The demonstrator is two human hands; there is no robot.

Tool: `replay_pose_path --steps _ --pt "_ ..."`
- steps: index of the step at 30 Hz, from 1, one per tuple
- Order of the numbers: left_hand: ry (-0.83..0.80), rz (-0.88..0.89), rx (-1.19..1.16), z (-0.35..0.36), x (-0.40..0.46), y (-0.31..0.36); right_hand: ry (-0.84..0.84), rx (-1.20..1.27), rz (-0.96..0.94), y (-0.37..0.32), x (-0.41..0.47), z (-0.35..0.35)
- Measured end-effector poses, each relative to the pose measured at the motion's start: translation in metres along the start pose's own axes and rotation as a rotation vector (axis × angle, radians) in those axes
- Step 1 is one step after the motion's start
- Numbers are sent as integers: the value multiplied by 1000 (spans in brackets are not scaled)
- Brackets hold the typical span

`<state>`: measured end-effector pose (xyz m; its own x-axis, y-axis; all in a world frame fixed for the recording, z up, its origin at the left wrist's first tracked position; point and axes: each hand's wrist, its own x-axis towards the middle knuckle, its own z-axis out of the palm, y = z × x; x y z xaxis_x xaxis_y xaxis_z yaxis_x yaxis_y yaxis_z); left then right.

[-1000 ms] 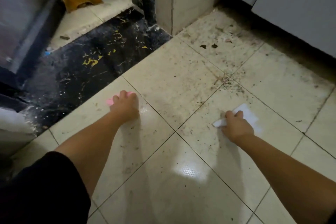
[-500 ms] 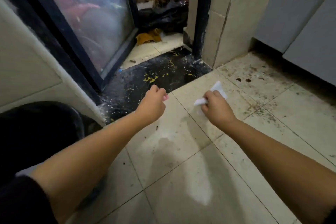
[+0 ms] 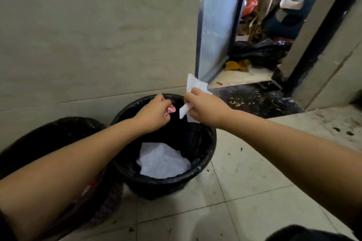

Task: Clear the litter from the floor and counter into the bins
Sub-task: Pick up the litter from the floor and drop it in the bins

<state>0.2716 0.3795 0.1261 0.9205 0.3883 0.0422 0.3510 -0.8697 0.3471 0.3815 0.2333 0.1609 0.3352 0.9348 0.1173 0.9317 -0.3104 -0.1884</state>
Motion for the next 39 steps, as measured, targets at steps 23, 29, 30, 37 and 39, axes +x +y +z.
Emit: replay_pose_path --steps 23,29,30,37,39 --pt "-642 -130 132 -100 10 -7 -689 -15 184 -15 50 -64" --pt "-624 -188 -73 -216 -28 48 -739 77 395 -56 23 -178" --pt "-624 -204 -114 -232 -39 55 -749 91 414 -68 17 -195" --pt "-650 -272 -234 -352 -121 96 -816 204 523 -170 -13 -301" --pt "-659 -237 -236 -386 -136 103 -776 262 571 -197 -23 -331"
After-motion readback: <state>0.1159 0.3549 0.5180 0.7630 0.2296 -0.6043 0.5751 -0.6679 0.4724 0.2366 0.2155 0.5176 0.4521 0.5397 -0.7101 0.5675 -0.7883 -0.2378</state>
